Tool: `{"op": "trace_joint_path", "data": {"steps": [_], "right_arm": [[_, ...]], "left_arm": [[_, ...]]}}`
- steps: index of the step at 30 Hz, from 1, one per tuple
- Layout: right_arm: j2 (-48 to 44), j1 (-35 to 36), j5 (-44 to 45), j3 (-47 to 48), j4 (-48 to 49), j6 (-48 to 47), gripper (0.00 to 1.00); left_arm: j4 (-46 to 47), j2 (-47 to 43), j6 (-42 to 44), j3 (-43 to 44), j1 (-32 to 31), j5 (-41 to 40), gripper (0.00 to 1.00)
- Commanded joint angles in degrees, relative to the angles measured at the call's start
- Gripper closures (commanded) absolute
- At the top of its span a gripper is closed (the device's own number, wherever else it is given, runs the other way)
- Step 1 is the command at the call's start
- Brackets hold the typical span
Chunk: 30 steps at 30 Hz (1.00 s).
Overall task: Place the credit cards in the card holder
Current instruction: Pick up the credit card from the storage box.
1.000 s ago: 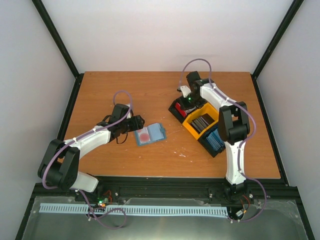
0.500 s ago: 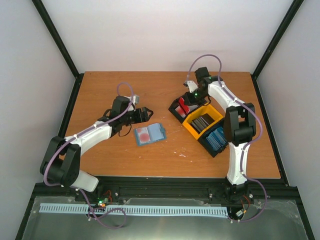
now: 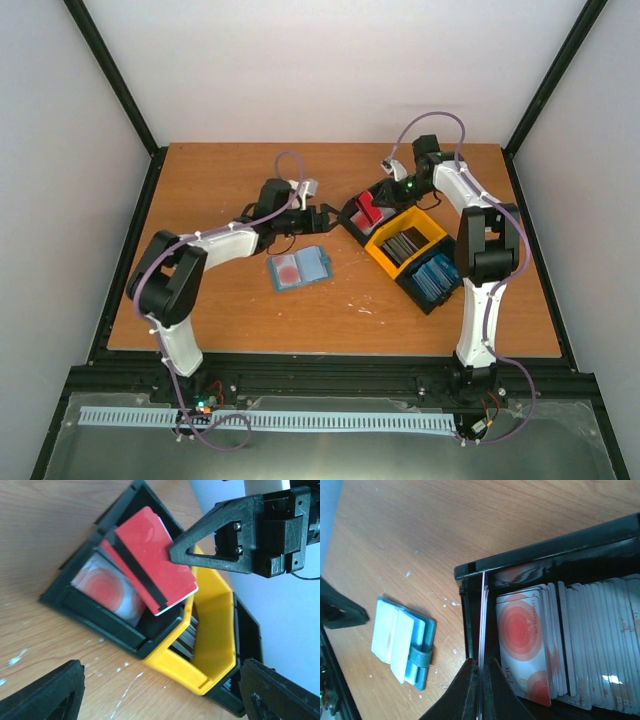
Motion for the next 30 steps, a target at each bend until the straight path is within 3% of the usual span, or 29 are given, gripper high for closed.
{"op": "trace_joint_path", "data": {"steps": [1, 7, 19, 26, 30], "right_arm": [[0.7, -1.1, -6.9, 1.2, 1.7, -1.3, 0.97], [0.9, -2.9, -10.1, 1.0, 1.8, -2.2, 0.97], [2.8, -5.1, -16.8, 2.3, -2.0, -9.4, 0.97], [2.4, -5.7, -19.4, 2.0, -0.5, -7.9, 0.97], [1.4, -6.1, -21.7, 1.4, 0.2, -7.7, 0.97]], "left_arm": [[5.9, 5.5, -3.1, 7.6, -1.7, 4.8, 0.14], [5.6, 13.3, -7.7, 14.6, -2.4, 6.6, 0.21], [0.3, 19.5, -8.5, 25.1, -2.5, -0.8, 0.30], [-2.5, 20.8, -10.2, 26.5, -2.4, 0.5, 0.32], [-1.2, 21.3, -12.1, 26.5, -2.4, 5.2, 0.32]]}}
